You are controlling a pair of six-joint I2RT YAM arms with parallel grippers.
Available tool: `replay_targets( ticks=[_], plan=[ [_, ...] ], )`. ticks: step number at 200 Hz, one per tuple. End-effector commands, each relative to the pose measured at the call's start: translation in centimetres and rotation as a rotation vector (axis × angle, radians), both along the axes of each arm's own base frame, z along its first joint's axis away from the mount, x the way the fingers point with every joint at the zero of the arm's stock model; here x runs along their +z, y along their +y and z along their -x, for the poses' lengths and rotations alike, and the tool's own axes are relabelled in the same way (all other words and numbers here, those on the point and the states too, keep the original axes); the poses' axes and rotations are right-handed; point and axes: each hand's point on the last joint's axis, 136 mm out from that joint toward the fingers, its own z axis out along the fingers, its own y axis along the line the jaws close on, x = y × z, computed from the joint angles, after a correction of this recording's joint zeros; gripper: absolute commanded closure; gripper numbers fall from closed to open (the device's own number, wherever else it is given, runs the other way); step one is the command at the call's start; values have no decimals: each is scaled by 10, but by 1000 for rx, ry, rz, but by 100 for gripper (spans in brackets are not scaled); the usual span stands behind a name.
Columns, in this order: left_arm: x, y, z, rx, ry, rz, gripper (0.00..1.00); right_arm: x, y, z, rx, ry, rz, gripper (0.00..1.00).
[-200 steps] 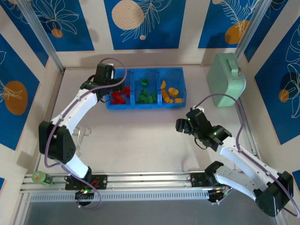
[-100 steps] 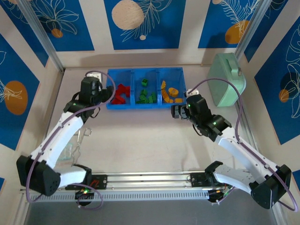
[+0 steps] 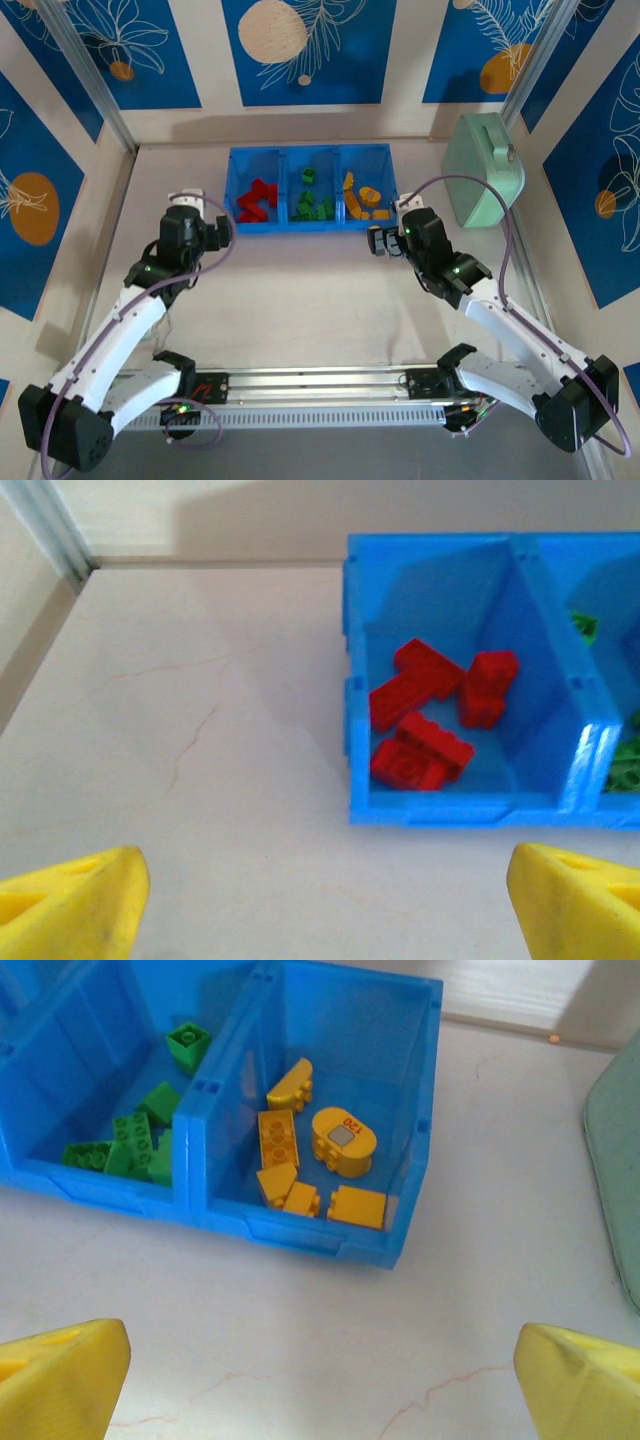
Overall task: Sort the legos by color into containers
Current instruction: Reset both arms
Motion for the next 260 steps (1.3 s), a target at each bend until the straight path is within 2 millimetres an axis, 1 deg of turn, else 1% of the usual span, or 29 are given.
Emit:
replay_targets(
  ticks=[1,27,52,81,106,133,154,183,203,227,246,260],
  plan=[
    [-4,10,6,37,-49,-38,4,10,-7,1,-15,-66,-28,1],
    [-24,18,15,69,-37,-114,3,-1,-21,6,-64,-68,-14,1],
    [-34,22,23,95,-40,-196,3,-6,-30,12,-66,-92,25,1],
    [-39,28,33,131,-68,-271,3,-9,-38,25,-52,-130,46,1],
    [-43,22,44,128,-100,-299,4,-15,-46,40,-56,-170,0,1],
    [-54,23,56,142,-103,-366,4,-27,-54,53,-63,-226,-36,1],
    [-49,24,61,156,-146,-398,4,-36,-67,61,-122,-248,-72,1],
    [-50,33,65,198,-181,-416,4,-51,-84,68,-187,-241,-28,1],
    [-52,35,67,204,-193,-420,4,-61,-82,71,-181,-223,-46,1],
    [-66,35,68,196,-196,-422,4,-81,-79,68,-171,-218,-31,1],
    [-76,38,72,201,-197,-413,3,-81,-79,69,-176,-218,-32,1],
    [-79,37,73,185,-200,-403,3,-81,-79,68,-172,-219,-32,1]
  ],
)
